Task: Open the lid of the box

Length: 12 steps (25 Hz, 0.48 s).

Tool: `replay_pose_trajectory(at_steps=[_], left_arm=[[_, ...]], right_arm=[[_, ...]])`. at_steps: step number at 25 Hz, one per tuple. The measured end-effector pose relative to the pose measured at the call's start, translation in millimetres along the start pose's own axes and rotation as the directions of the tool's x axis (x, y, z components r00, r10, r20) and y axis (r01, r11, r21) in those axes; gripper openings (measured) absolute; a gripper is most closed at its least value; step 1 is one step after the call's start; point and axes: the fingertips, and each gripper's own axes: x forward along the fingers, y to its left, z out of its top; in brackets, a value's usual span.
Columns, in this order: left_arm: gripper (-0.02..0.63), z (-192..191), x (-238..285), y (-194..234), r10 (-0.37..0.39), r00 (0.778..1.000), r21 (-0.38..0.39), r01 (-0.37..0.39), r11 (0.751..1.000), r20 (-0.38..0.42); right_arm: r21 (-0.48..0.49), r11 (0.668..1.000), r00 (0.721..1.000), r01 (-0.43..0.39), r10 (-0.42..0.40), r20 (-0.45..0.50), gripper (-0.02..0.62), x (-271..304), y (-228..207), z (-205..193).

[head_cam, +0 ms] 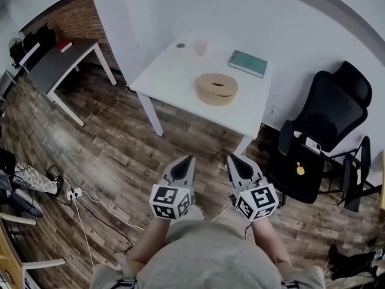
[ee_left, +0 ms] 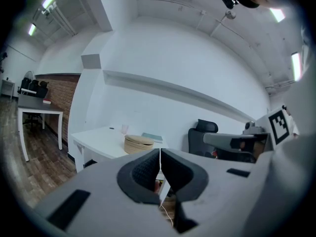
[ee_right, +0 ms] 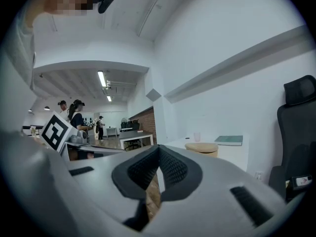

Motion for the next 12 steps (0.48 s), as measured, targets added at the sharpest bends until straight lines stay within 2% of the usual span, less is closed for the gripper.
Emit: replay_pose_trajectory(at_steps=[12], left_arm=[[0.008, 36, 71, 74, -0.056, 0.998, 0.0, 0.056, 0.998, -0.007]], right_arm=[[-0.034, 0.999, 0.999, 0.04, -0.041, -0.012, 0.002, 100, -22, 19]])
